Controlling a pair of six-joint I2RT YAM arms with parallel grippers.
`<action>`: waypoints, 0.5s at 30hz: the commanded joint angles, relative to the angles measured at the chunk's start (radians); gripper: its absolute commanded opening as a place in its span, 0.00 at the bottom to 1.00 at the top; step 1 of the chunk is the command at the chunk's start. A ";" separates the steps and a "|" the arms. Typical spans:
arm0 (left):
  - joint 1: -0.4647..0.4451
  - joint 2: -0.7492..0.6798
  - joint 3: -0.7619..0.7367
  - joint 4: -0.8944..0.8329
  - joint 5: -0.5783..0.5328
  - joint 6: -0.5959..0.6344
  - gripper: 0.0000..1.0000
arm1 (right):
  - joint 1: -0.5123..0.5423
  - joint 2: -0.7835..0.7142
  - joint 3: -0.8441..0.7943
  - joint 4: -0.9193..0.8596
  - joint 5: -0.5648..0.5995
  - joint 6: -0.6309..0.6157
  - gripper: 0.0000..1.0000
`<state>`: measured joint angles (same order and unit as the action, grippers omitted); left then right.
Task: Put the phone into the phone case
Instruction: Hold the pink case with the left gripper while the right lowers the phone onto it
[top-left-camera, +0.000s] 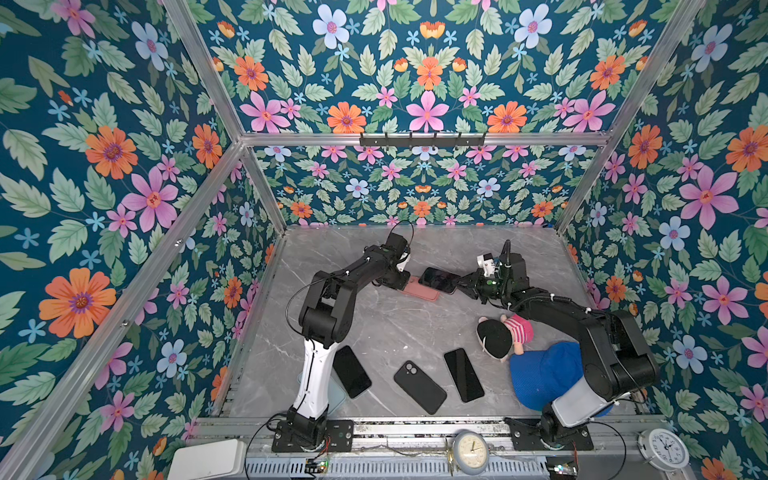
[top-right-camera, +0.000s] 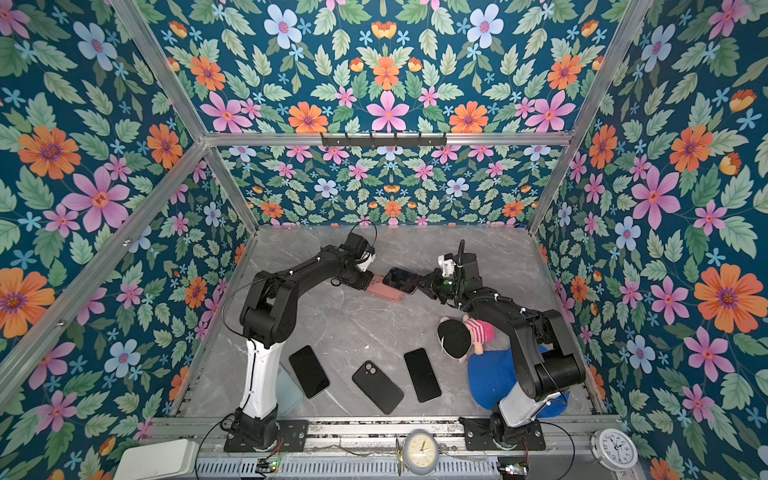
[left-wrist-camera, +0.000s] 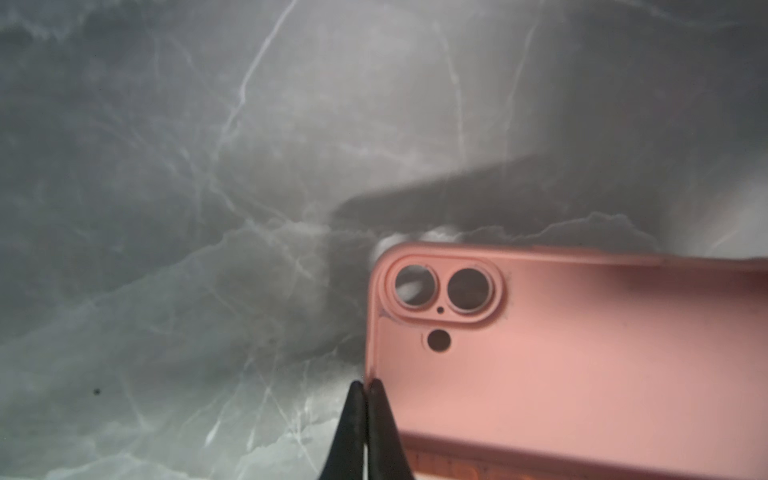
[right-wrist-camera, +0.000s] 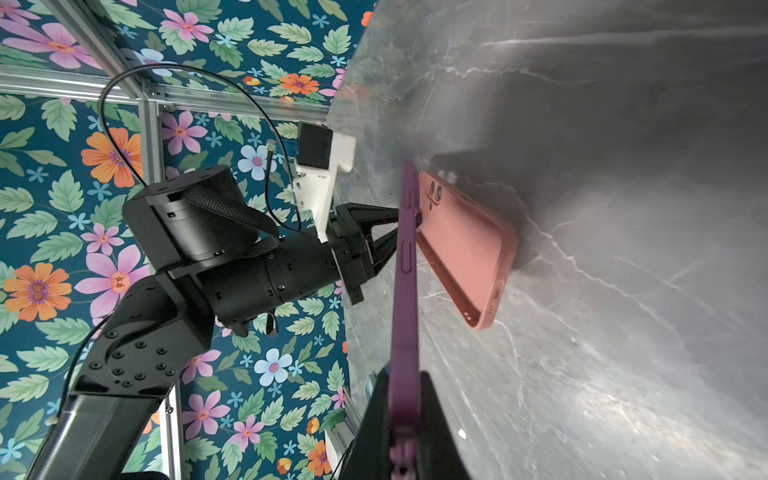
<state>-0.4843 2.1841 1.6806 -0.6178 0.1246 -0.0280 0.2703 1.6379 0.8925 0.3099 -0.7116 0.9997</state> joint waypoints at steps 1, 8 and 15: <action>0.002 -0.019 -0.025 0.029 -0.010 -0.069 0.06 | 0.017 0.047 0.027 0.084 -0.049 0.032 0.00; 0.003 -0.073 -0.109 0.073 -0.014 -0.099 0.15 | 0.023 0.096 0.055 0.049 -0.087 0.003 0.00; 0.028 -0.124 -0.173 0.151 0.041 -0.145 0.23 | 0.025 0.139 0.075 0.027 -0.144 -0.042 0.00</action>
<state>-0.4747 2.0785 1.5234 -0.5167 0.1341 -0.1356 0.2955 1.7634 0.9543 0.3180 -0.8005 0.9867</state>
